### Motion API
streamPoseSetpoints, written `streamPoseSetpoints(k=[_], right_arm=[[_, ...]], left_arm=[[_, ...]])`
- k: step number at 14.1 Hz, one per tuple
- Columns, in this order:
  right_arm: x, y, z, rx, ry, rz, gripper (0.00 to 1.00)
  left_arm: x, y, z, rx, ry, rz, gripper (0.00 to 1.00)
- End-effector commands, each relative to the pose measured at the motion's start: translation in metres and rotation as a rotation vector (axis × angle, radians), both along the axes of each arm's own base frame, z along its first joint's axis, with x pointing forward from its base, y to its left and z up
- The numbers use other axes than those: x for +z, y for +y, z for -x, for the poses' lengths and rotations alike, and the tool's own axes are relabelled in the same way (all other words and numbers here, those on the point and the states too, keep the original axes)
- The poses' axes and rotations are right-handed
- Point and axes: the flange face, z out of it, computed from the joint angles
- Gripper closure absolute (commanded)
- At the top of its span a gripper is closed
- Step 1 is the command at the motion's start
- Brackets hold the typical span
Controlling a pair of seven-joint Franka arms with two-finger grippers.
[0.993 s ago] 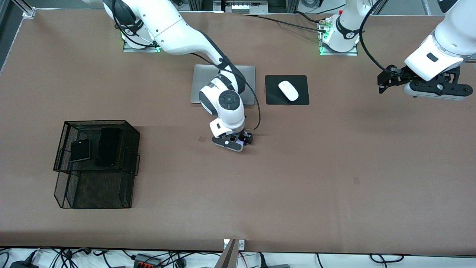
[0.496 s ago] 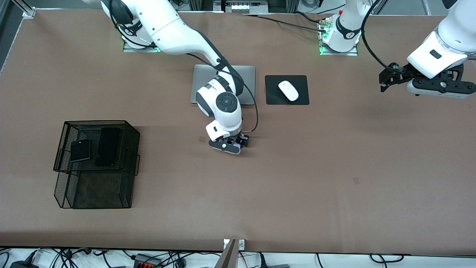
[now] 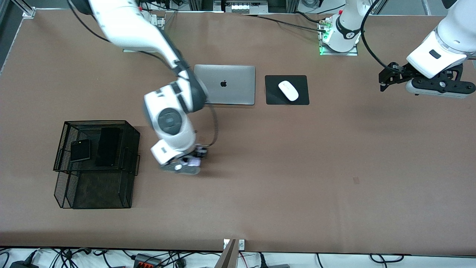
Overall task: Place phones with both arms
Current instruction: 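Carry the white phone into the mesh basket with the right gripper and release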
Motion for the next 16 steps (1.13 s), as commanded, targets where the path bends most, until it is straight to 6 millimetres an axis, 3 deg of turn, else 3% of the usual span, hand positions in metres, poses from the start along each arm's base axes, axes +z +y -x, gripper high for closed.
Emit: streamPoseSetpoints(k=[1, 6, 8, 12, 15, 16], right_arm=[[0.023, -0.049, -0.013, 0.043, 0.031, 0.008, 0.72], [0.049, -0.178, -0.058, 0.09, 0.005, 0.003, 0.72], [0.047, -0.219, -0.069, 0.116, -0.006, 0.03, 0.72], [0.027, -0.289, -0.088, 0.235, -0.062, 0.097, 0.71], [-0.005, -0.322, -0.096, 0.269, -0.083, 0.093, 0.71], [-0.012, -0.324, -0.096, 0.263, -0.09, 0.079, 0.7]], left_arm=[[0.007, 0.0, -0.001, -0.009, 0.014, 0.023, 0.0], [0.007, -0.001, 0.0, -0.009, 0.016, 0.023, 0.0], [0.007, 0.0, 0.0, -0.01, 0.016, 0.021, 0.0], [0.007, -0.002, 0.0, -0.014, 0.016, 0.021, 0.0], [0.007, -0.002, 0.0, -0.017, 0.016, 0.021, 0.0], [0.007, -0.002, 0.0, -0.017, 0.016, 0.021, 0.0]])
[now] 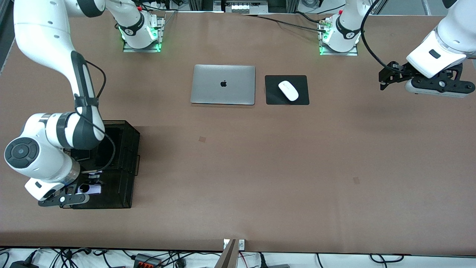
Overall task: Place phones with both arms
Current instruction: 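Carry the white phone into the mesh basket with the right gripper and release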
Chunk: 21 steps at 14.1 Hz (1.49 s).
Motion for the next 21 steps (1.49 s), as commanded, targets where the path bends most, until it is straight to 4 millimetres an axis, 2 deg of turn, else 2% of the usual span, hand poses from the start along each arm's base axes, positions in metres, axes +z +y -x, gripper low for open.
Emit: streamPoseSetpoints(k=[1, 4, 5, 8, 9, 10, 11, 12, 14, 16, 17, 19, 21], right_arm=[[-0.017, -0.008, -0.005, 0.021, -0.012, -0.019, 0.7], [-0.034, -0.009, -0.001, 0.014, 0.015, -0.024, 0.69], [-0.045, -0.011, 0.004, 0.007, 0.039, -0.024, 0.66], [-0.063, -0.017, 0.013, -0.009, 0.078, -0.044, 0.63], [-0.065, -0.018, 0.013, -0.014, 0.081, -0.047, 0.38], [-0.065, -0.018, 0.013, -0.025, 0.08, -0.062, 0.0], [-0.057, -0.019, 0.012, -0.039, 0.068, -0.092, 0.0], [-0.047, -0.02, 0.01, -0.05, 0.053, -0.112, 0.0], [0.025, -0.015, 0.007, -0.042, -0.026, -0.13, 0.0], [0.079, -0.003, 0.019, -0.028, -0.013, -0.14, 0.0], [0.102, -0.002, 0.029, -0.04, 0.023, -0.146, 0.0], [0.141, -0.003, 0.049, -0.047, 0.079, -0.149, 0.0], [0.167, -0.003, 0.069, -0.052, 0.144, -0.148, 0.0]], left_arm=[[0.007, -0.002, -0.001, -0.017, 0.009, 0.022, 0.0], [0.007, 0.004, -0.001, -0.01, 0.009, 0.024, 0.0], [0.007, 0.003, -0.001, -0.012, 0.009, 0.023, 0.0], [0.007, 0.003, -0.001, -0.012, 0.009, 0.023, 0.0], [0.007, 0.003, -0.001, -0.012, 0.009, 0.023, 0.0], [0.007, 0.003, -0.001, -0.012, 0.009, 0.023, 0.0], [0.007, 0.003, -0.001, -0.011, 0.009, 0.023, 0.0], [0.007, 0.0, -0.001, -0.017, 0.009, 0.022, 0.0], [0.007, -0.002, -0.001, -0.02, 0.009, 0.022, 0.0], [0.007, -0.003, -0.001, -0.02, 0.009, 0.022, 0.0], [0.007, -0.003, -0.001, -0.02, 0.009, 0.022, 0.0], [0.007, -0.003, -0.001, -0.017, 0.006, 0.023, 0.0], [0.007, -0.004, 0.0, -0.014, 0.007, 0.021, 0.0]])
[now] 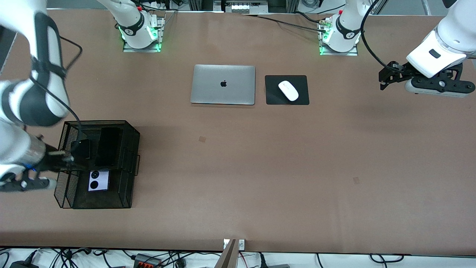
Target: Place phones with both arms
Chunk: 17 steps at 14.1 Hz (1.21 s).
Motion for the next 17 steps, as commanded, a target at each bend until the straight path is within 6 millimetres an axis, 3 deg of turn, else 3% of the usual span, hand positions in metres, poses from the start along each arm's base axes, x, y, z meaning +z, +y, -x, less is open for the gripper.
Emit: streamPoseSetpoints(k=[1, 6, 11, 17], right_arm=[[0.029, 0.0, 0.03, 0.007, 0.085, -0.016, 0.0], [0.084, -0.014, 0.071, -0.1, 0.157, -0.019, 0.0], [0.099, -0.01, 0.085, -0.1, 0.13, 0.007, 0.0], [0.096, -0.015, 0.141, -0.082, 0.085, 0.013, 0.0]], left_arm=[[0.007, -0.003, -0.001, -0.01, 0.007, 0.021, 0.0], [0.006, 0.0, -0.001, 0.0, 0.009, 0.022, 0.0], [0.006, 0.007, -0.003, 0.012, -0.001, 0.024, 0.0], [0.006, 0.008, -0.003, 0.014, 0.0, 0.025, 0.0]])
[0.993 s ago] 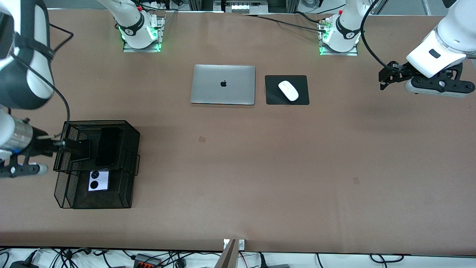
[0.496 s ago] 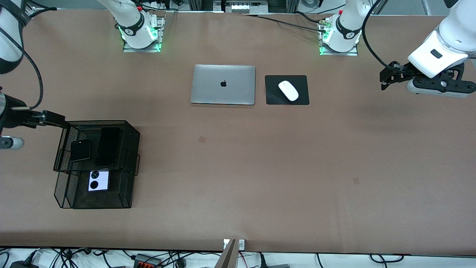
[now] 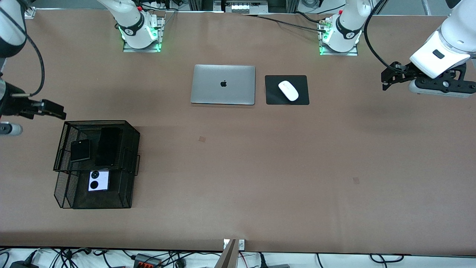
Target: Place phones with both arms
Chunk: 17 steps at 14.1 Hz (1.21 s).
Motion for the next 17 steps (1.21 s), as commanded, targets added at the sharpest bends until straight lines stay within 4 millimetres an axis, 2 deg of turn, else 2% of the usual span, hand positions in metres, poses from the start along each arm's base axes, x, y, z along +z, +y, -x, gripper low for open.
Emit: streamPoseSetpoints(k=[1, 4, 6, 17], right_arm=[[0.0, 0.004, 0.037, 0.004, -0.01, 0.001, 0.0], [0.005, 0.002, 0.058, 0.007, -0.007, -0.006, 0.0], [-0.001, 0.003, 0.064, 0.009, 0.007, -0.007, 0.0], [-0.003, 0.006, 0.063, 0.016, 0.007, 0.002, 0.0]], left_arm=[[0.006, 0.002, -0.003, 0.002, 0.0, 0.027, 0.0], [0.006, 0.004, -0.003, -0.001, -0.001, 0.026, 0.0], [0.006, 0.003, -0.003, 0.001, -0.001, 0.026, 0.0], [0.005, 0.001, -0.003, -0.014, 0.002, 0.024, 0.0]])
